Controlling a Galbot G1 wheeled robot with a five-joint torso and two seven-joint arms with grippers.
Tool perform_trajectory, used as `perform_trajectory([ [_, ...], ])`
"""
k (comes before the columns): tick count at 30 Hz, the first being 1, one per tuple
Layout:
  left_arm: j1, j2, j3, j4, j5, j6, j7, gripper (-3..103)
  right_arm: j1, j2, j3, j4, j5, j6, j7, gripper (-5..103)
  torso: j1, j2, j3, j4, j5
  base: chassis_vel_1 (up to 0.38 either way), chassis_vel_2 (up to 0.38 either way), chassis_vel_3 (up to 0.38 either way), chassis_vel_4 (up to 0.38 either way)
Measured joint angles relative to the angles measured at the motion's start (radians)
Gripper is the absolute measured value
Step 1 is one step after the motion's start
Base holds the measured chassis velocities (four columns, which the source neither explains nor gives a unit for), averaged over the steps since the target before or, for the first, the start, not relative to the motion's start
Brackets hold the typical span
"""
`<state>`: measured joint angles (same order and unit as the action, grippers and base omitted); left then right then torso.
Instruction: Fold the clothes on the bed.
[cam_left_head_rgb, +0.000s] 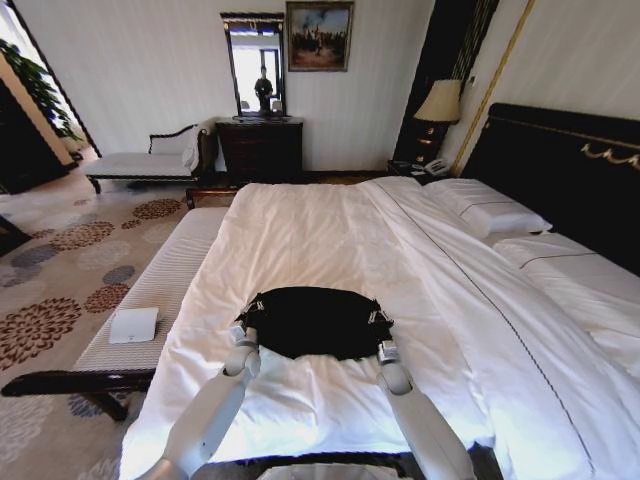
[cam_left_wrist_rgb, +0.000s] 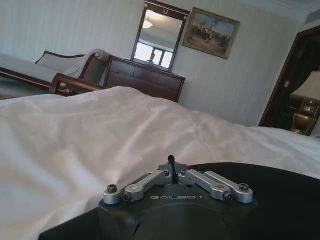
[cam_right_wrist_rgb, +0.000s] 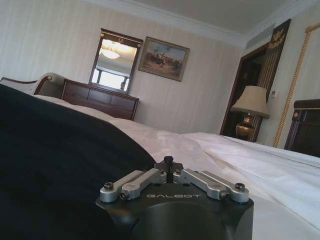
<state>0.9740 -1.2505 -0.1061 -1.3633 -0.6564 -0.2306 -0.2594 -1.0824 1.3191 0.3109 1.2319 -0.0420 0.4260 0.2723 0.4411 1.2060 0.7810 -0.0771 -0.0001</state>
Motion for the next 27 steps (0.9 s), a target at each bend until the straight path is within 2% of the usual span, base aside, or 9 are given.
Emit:
perform_trajectory([
  [17,0.074,-0.001,-0.013,-0.045,0.032,-0.016,-0.001,0,-0.074,0.05,0.045,0.045,-0.056,0.017,0.019,1,0.0,0.0,0.0,0.0,0.0001,0.0,0.0,0.0,0.0],
  [27,0.117,0.023,-0.03,-0.077,0.036,-0.019,-0.002,0,-0.143,0.067,0.069,0.063,-0.121,0.045,0.026,1,0.0,0.0,0.0,0.0,0.0001,0.0,0.0,0.0,0.0],
])
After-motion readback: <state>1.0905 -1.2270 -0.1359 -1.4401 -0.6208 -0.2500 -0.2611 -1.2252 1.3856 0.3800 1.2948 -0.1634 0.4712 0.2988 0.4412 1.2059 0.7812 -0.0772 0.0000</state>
